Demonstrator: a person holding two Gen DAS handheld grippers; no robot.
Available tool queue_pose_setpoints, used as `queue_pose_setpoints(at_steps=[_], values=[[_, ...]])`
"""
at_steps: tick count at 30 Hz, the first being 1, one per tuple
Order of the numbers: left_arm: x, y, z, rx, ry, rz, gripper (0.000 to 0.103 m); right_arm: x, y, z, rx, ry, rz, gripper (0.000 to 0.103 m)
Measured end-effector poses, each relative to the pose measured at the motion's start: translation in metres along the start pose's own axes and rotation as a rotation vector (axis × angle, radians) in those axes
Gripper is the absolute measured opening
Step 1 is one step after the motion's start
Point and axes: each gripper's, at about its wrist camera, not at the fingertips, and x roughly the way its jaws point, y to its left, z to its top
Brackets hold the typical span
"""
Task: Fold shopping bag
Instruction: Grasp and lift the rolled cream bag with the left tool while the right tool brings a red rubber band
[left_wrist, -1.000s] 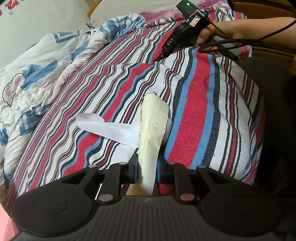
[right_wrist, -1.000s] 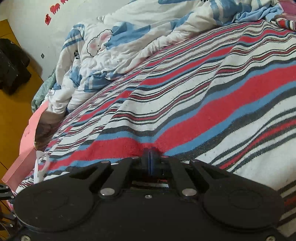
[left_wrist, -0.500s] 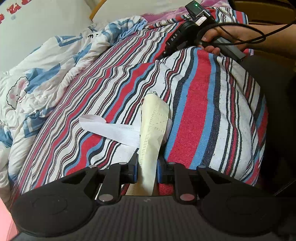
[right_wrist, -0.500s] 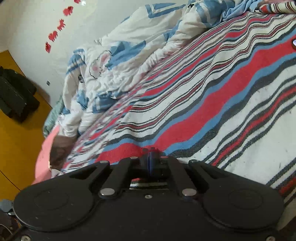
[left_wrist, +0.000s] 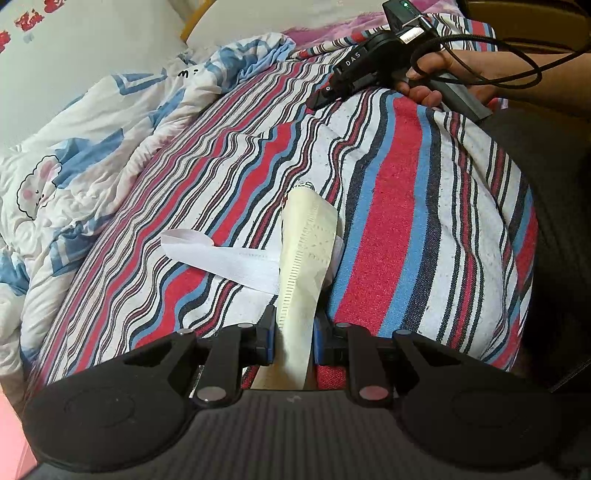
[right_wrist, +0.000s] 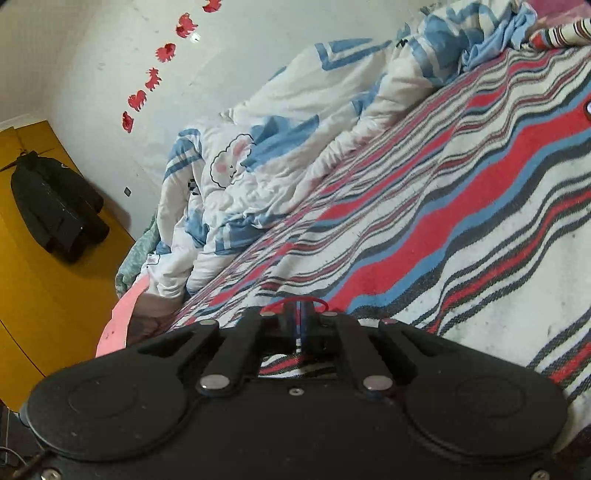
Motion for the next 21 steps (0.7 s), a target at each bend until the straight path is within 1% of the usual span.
queue_pose_setpoints(at_steps=[2,5,7,9,10,11,12,14,16,19,21], values=[[0.000,0.000,0.000,-0.003,-0.004,0.003,0.018,-0.004,0.002,0.001,-0.011,-0.026,0.017,0.004],[-0.002,0.001,-0.002,-0.024,-0.021,0.013,0.018,-0.017,0.015,0.003,-0.072,-0.102,0.051,0.004],[-0.005,0.002,-0.004,-0.049,-0.050,0.026,0.018,-0.026,0.034,0.005,-0.160,-0.138,0.060,0.004],[-0.009,0.003,-0.006,-0.074,-0.087,0.042,0.018,-0.033,0.059,0.006,-0.270,-0.142,0.066,0.004],[-0.011,0.003,-0.007,-0.085,-0.106,0.050,0.017,-0.036,0.072,0.005,-0.317,-0.134,0.079,0.008],[-0.014,0.003,-0.008,-0.095,-0.127,0.056,0.017,-0.039,0.084,0.004,-0.357,-0.123,0.091,0.026],[-0.017,0.003,-0.009,-0.103,-0.146,0.061,0.017,-0.042,0.097,0.002,-0.385,-0.105,0.100,0.037],[-0.023,0.002,-0.009,-0.104,-0.180,0.069,0.017,-0.046,0.122,-0.003,-0.455,-0.054,0.124,0.037],[-0.031,-0.001,-0.010,-0.083,-0.213,0.080,0.017,-0.049,0.145,-0.009,-0.536,0.019,0.170,0.037],[-0.045,-0.008,-0.009,-0.035,-0.261,0.087,0.017,-0.049,0.171,-0.016,-0.584,0.141,0.239,0.037],[-0.053,-0.016,-0.008,0.013,-0.286,0.101,0.017,-0.048,0.188,-0.019,-0.609,0.223,0.256,0.037]])
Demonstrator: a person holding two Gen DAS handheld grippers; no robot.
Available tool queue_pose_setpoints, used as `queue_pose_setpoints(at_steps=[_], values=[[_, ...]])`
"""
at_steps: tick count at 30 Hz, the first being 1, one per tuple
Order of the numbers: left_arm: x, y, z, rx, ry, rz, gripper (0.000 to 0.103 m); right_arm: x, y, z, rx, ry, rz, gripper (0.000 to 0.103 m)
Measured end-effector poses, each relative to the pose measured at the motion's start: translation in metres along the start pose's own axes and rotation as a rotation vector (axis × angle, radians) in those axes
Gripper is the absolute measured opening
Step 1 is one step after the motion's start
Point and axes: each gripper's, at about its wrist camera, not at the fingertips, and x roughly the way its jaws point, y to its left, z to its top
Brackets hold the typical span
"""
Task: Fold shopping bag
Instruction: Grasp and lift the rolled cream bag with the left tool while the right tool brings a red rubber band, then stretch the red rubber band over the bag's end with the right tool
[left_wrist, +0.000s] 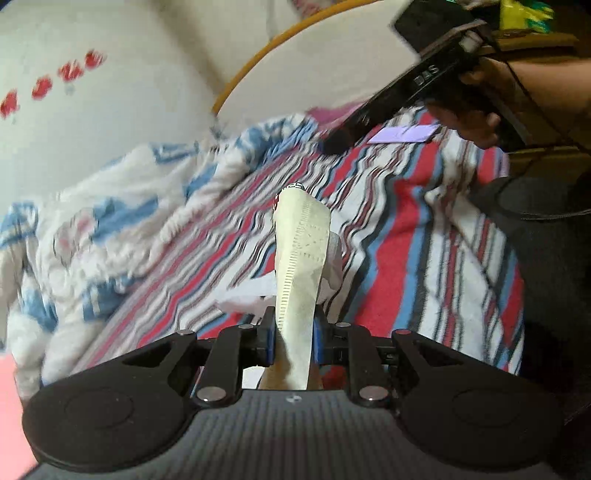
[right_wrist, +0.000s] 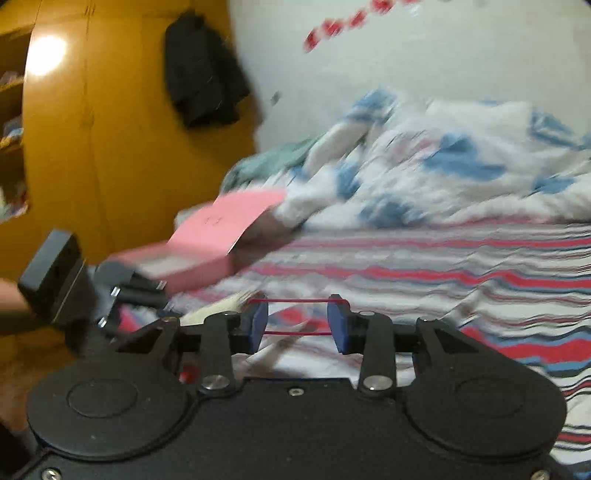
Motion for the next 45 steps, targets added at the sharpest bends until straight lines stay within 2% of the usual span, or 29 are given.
queue_pose_setpoints(at_steps=[6,14,18,23,29,32,35,38,41,45], values=[[-0.021,-0.018,0.009,0.102,-0.059,0.020,0.017,0.006,0.021,0.016,0.045,0.152,0.096,0.037],[-0.037,-0.029,0.011,0.188,-0.112,0.030,0.017,-0.001,0.024,0.034,0.146,0.219,0.212,0.037],[-0.039,-0.039,0.011,0.256,-0.140,0.031,0.017,-0.001,0.024,0.032,0.210,0.212,0.215,0.037],[-0.040,-0.044,0.010,0.316,-0.157,0.028,0.017,0.008,0.023,0.022,0.324,0.259,0.248,0.037],[-0.042,-0.052,0.008,0.426,-0.189,-0.013,0.017,0.008,0.015,0.016,0.473,0.287,0.294,0.038],[-0.041,-0.053,0.008,0.447,-0.196,-0.022,0.017,0.008,0.012,0.015,0.520,0.326,0.308,0.037],[-0.039,-0.053,0.008,0.433,-0.196,-0.025,0.017,0.008,0.014,0.008,0.547,0.325,0.301,0.037],[-0.033,-0.052,0.011,0.382,-0.166,-0.010,0.017,0.005,0.015,-0.001,0.578,0.289,0.290,0.030],[-0.029,-0.055,0.009,0.411,-0.149,-0.010,0.018,0.000,0.015,-0.015,0.614,0.219,0.266,0.026],[-0.023,-0.059,0.005,0.452,-0.136,0.006,0.020,-0.005,0.027,-0.026,0.595,0.148,0.226,0.024]])
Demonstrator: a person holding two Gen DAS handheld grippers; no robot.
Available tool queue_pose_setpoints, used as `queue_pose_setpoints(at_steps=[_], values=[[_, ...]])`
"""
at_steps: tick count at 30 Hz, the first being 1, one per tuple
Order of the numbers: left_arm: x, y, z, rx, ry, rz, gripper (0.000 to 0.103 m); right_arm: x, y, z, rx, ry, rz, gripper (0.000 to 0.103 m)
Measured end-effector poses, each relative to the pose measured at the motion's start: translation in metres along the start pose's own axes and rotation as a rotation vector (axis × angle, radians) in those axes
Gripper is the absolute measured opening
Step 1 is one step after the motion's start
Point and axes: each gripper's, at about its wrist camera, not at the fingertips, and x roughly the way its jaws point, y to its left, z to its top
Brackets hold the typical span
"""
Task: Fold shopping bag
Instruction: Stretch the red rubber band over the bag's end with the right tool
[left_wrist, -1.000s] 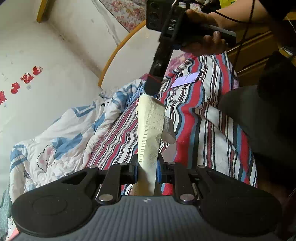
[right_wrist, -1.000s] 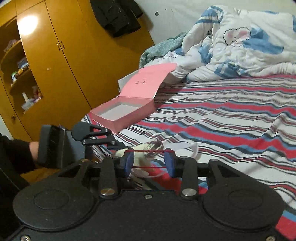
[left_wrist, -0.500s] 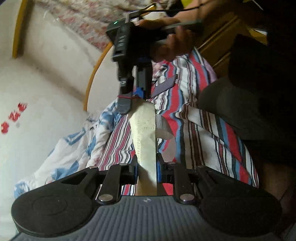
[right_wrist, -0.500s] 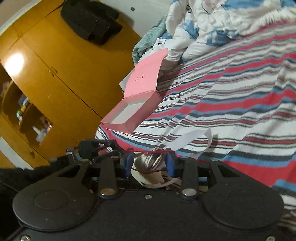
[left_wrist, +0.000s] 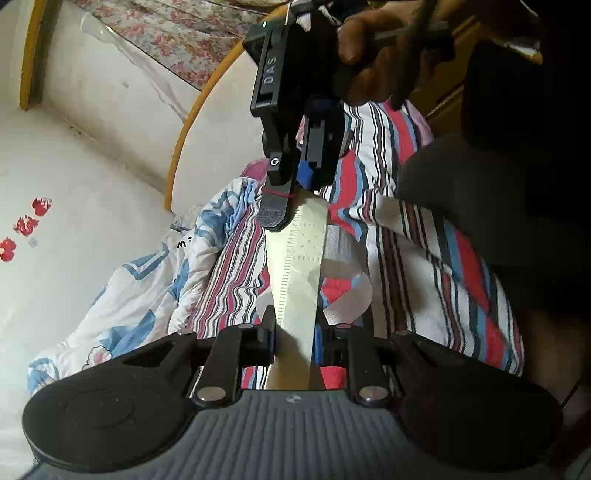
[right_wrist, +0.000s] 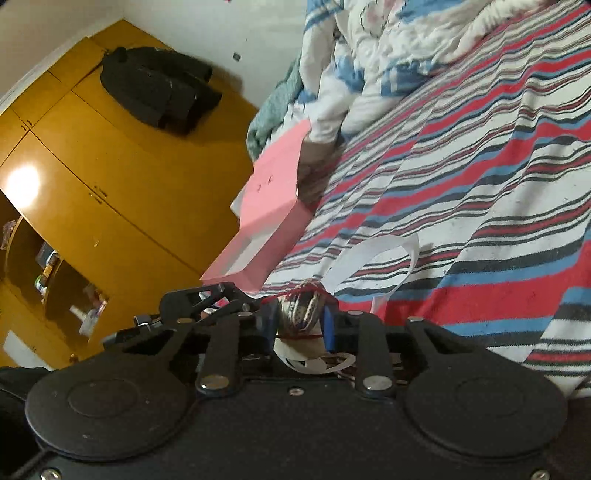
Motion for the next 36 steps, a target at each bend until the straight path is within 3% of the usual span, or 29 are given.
queue_pose_setpoints(at_steps=[5,7,11,13,17,22,25,31,36], values=[[0.011,-0.011,-0.001,0.060,0.030,0.002,0.028,0.007,0.030,-0.013,-0.239,-0.027,-0.131,0.021],[0.013,-0.011,-0.001,0.058,0.038,0.004,0.030,0.009,0.032,-0.013,-0.280,-0.034,-0.150,0.020],[0.020,0.009,0.000,-0.048,0.071,-0.055,0.033,0.007,0.014,-0.005,-0.253,-0.065,-0.135,0.020],[0.018,0.022,0.000,-0.118,0.074,-0.117,0.041,0.007,0.007,-0.004,-0.269,-0.077,-0.131,0.020],[0.011,0.043,-0.001,-0.199,0.069,-0.189,0.041,0.006,-0.011,-0.006,-0.271,-0.082,-0.152,0.019],[0.020,0.056,0.007,-0.147,0.091,-0.303,0.042,0.005,-0.013,-0.007,-0.308,-0.079,-0.142,0.018],[0.015,0.073,0.012,-0.193,0.093,-0.377,0.042,0.002,-0.013,-0.006,-0.310,-0.086,-0.145,0.018],[0.015,0.102,0.010,-0.229,0.112,-0.340,0.042,0.001,-0.018,-0.008,-0.306,-0.077,-0.106,0.018],[0.035,0.093,0.016,-0.179,0.095,-0.439,0.042,0.004,-0.006,-0.008,-0.335,-0.072,-0.081,0.018]])
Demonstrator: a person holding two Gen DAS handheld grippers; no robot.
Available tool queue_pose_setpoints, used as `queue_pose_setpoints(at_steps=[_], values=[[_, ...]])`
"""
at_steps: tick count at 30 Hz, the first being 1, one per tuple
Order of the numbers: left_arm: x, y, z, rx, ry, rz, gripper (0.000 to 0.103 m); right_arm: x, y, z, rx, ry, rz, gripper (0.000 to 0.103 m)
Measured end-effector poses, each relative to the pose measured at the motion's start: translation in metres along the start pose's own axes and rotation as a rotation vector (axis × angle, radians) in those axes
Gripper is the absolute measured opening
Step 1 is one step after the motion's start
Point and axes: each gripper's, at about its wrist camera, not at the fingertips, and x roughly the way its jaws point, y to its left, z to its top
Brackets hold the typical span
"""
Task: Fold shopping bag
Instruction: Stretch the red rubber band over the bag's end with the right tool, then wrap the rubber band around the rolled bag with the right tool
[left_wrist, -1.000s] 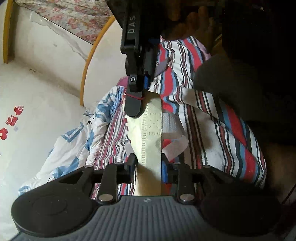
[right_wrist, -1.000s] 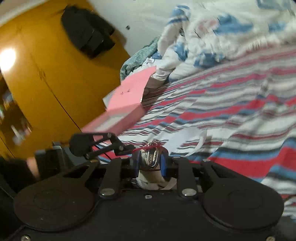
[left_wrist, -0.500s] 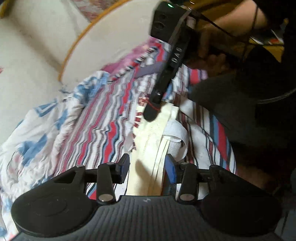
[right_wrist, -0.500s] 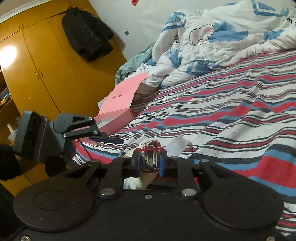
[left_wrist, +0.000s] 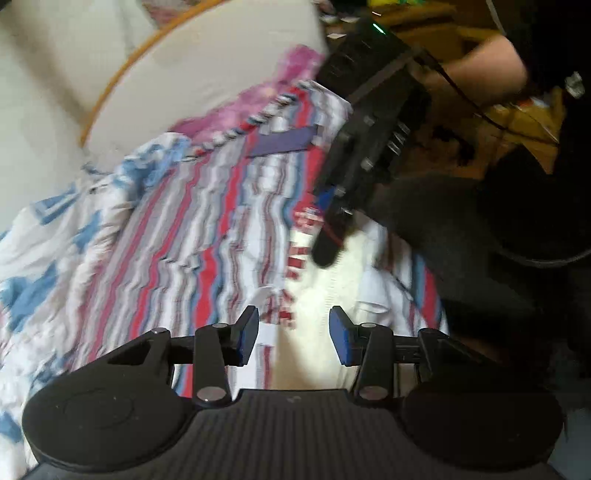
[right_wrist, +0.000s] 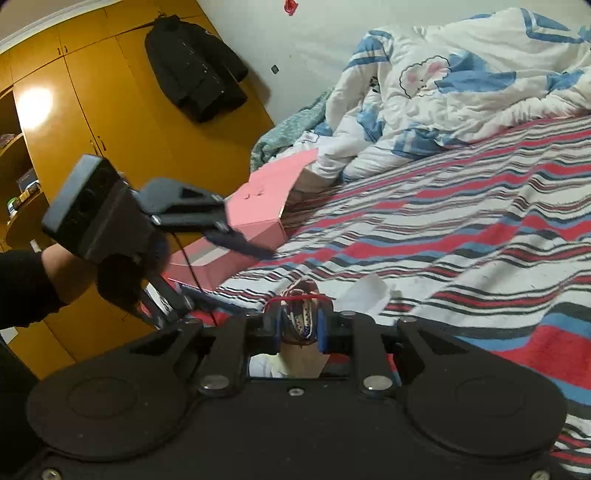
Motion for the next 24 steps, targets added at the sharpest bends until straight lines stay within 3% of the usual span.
queue_pose_setpoints(at_steps=[5,8,9,10,11,16,20,24], values=[[0.020,-0.010,-0.001,0.084,0.030,-0.037,0.043,0.002,0.000,0.002,-0.001,0.021,0.015,0.018],[0.030,-0.017,-0.002,0.129,0.050,-0.012,0.046,0.005,-0.002,0.003,0.033,0.038,0.043,0.017],[0.033,-0.015,-0.003,0.099,0.056,-0.015,0.044,0.007,-0.001,0.003,0.040,0.045,0.046,0.017],[0.035,-0.014,-0.005,0.073,0.055,-0.021,0.034,0.007,-0.001,0.003,0.043,0.052,0.044,0.017],[0.036,-0.014,-0.006,0.061,0.053,-0.020,0.034,0.008,-0.001,0.003,0.041,0.057,0.038,0.017],[0.046,-0.028,-0.006,0.118,0.064,0.057,0.031,0.009,0.003,0.000,0.056,0.096,0.008,0.018],[0.051,-0.039,-0.005,0.126,0.069,0.128,0.030,0.010,-0.004,-0.003,0.182,0.113,-0.009,0.022],[0.059,-0.046,-0.007,0.143,0.067,0.135,0.029,0.009,-0.002,-0.009,0.197,0.129,-0.061,0.029]])
